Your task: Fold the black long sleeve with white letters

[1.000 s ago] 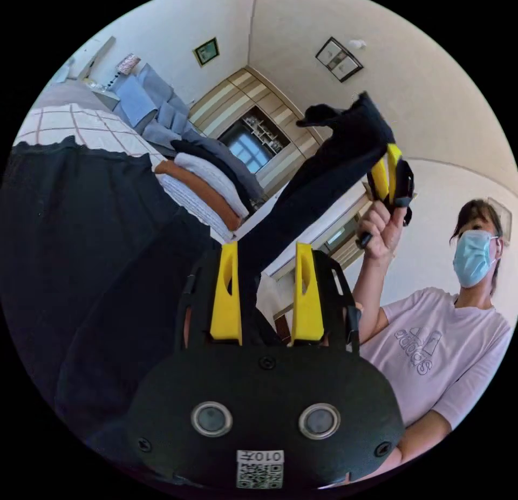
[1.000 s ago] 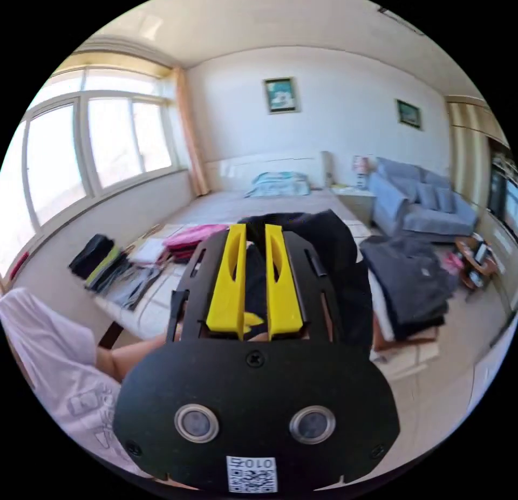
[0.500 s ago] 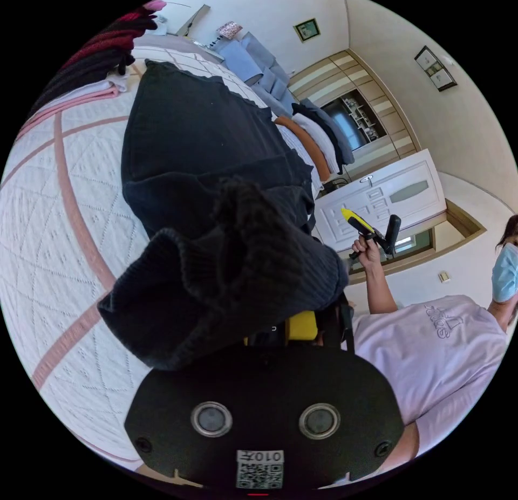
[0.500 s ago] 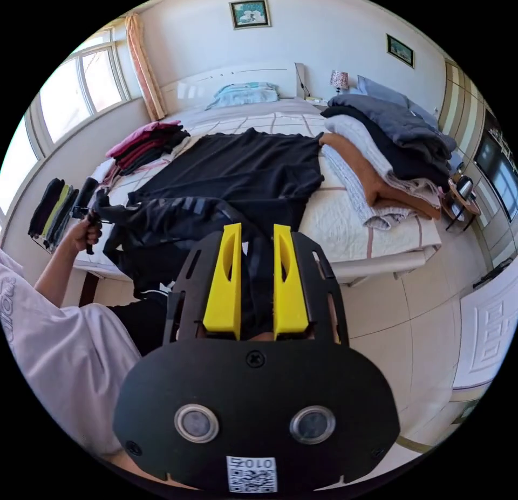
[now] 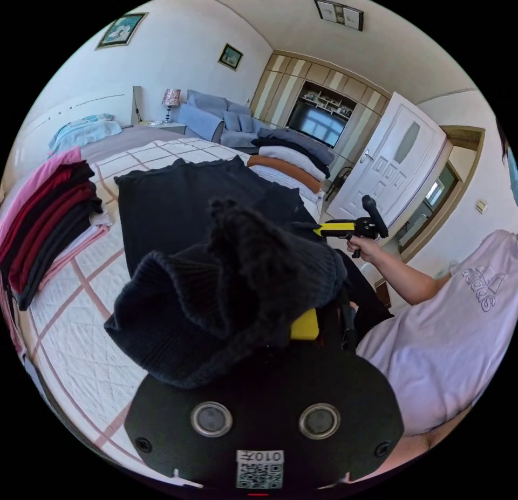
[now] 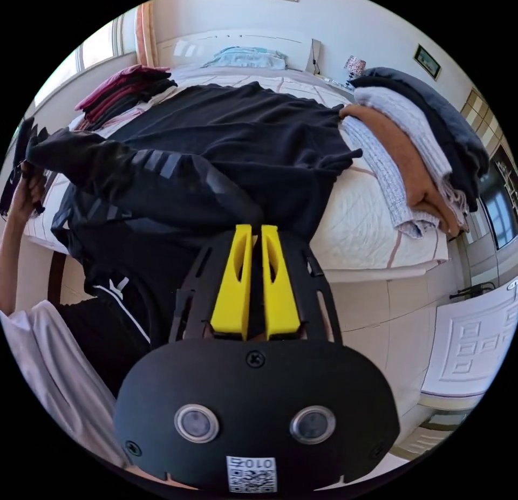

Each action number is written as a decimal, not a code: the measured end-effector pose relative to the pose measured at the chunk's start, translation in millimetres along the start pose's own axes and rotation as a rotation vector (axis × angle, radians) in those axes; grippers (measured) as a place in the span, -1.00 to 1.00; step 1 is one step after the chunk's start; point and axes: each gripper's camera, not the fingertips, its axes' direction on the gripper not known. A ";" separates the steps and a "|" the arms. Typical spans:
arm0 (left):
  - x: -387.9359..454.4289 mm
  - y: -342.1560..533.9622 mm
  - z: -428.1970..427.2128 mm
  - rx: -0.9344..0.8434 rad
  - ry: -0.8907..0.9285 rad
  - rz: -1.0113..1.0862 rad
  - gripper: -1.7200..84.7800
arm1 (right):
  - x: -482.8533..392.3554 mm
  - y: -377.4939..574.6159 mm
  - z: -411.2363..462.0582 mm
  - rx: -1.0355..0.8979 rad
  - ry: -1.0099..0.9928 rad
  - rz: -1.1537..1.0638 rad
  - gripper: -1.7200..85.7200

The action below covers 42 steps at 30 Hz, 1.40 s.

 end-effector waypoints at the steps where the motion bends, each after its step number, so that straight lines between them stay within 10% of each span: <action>1: 4.2 -9.1 -7.1 0.029 -0.014 0.048 -0.67 | 7.1 6.9 -10.5 0.004 0.012 -0.005 -0.85; 7: 21.8 -32.6 -7.8 0.094 -0.143 0.297 -0.70 | 66.5 90.7 -99.5 0.017 0.172 -0.029 -0.87; 14: -46.1 13.6 25.7 -0.044 0.042 -0.143 -0.69 | 72.5 161.3 -22.6 -0.222 0.170 0.000 -0.91; 31: -36.9 -127.0 158.8 -0.456 0.126 -0.113 -0.80 | 150.6 236.3 -45.2 -0.033 -0.047 0.258 -0.91; 42: 22.9 -201.7 -69.9 0.183 0.370 0.661 -0.95 | 183.0 266.1 -100.1 0.121 -0.180 0.303 -0.90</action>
